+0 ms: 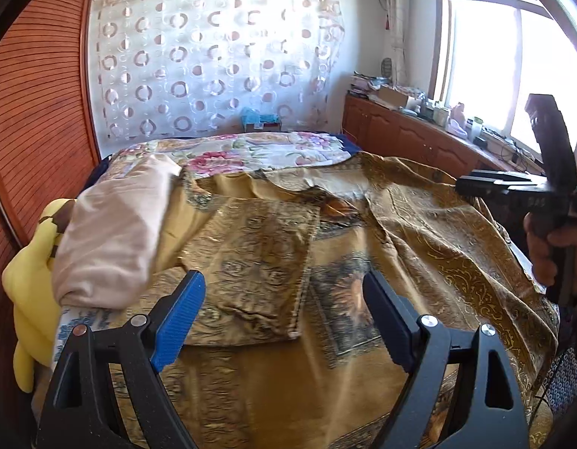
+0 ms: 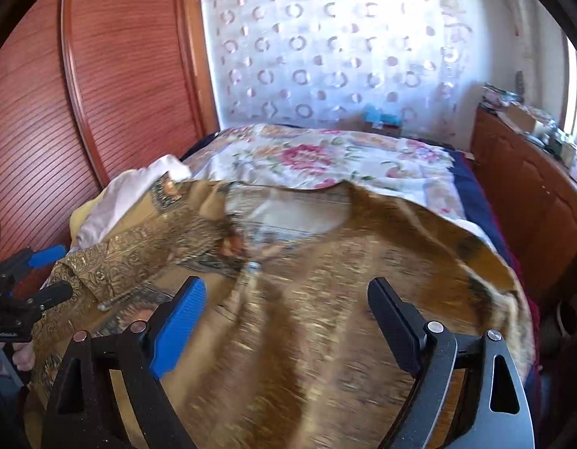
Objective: Fold small clothes
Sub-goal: 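Open the left tool and flatten the folded side panel, then grasp the opposite side edge of the shirt with the right tool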
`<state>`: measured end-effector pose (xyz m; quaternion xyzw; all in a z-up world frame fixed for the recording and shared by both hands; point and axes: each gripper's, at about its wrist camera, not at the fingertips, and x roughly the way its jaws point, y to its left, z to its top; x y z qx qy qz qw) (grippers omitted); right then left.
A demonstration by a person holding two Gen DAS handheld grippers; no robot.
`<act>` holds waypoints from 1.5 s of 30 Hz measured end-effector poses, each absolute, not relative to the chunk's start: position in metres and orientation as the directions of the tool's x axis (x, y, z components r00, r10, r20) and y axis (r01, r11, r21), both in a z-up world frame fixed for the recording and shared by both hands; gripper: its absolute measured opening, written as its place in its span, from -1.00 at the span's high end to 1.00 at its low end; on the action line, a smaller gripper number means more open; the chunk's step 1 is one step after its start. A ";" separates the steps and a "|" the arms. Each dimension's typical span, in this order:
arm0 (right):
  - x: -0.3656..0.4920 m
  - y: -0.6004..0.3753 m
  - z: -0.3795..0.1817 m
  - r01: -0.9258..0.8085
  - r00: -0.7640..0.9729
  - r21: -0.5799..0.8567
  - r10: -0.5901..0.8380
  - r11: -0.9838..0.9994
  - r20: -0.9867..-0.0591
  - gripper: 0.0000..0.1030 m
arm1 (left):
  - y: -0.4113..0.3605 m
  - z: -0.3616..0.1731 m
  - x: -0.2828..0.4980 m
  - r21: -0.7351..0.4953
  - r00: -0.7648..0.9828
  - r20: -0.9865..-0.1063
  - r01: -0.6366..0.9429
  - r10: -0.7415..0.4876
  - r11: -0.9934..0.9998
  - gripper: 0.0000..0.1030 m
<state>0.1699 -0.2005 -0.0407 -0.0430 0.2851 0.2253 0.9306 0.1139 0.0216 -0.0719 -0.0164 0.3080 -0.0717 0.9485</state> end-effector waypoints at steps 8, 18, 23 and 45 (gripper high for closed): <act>0.152 -0.221 -0.036 -0.382 0.782 0.018 0.333 0.924 -0.527 -0.73 | -0.006 -0.078 0.121 -0.055 0.773 -0.613 0.165 -0.163 0.985 -0.69; 0.134 -0.275 -0.060 -0.252 0.782 0.052 0.235 0.966 -0.577 -0.71 | -0.036 -0.090 0.124 -0.041 0.733 -0.650 0.230 -0.201 0.972 -0.69; 0.140 -0.302 -0.080 -0.154 0.762 0.074 0.166 0.985 -0.626 -0.64 | -0.044 -0.099 0.128 -0.037 0.705 -0.679 0.246 -0.205 0.969 -0.69; 0.191 -0.343 -0.107 -0.086 0.599 0.374 0.348 0.924 -0.721 -0.17 | -0.058 -0.123 0.144 -0.007 0.592 -0.790 0.247 -0.157 0.969 -0.72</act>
